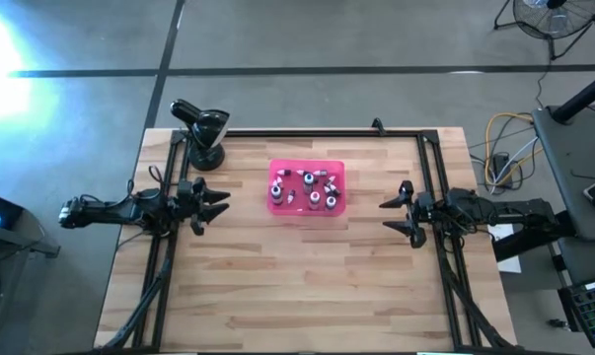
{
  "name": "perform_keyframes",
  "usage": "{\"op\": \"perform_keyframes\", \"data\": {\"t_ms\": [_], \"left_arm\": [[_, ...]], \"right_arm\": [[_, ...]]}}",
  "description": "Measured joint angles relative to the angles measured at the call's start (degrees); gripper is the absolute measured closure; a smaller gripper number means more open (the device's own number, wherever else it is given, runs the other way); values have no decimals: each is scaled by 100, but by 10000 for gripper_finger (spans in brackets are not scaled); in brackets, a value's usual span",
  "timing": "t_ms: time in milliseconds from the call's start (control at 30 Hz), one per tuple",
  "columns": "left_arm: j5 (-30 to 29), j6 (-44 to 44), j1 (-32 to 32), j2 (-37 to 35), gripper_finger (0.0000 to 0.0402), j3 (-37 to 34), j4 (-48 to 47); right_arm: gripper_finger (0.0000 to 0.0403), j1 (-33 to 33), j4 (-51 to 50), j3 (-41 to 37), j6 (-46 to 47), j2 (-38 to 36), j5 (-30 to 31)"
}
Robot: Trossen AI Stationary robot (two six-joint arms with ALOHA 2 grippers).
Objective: Pick & Place food coloring
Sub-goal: Return to Home Position
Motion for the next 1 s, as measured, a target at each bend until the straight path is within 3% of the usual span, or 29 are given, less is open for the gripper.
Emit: {"op": "perform_keyframes", "data": {"t_ms": [1000], "left_arm": [[0,-1,0,1,232,0,1]], "right_arm": [[158,0,-1,0,0,2,-2]]}}
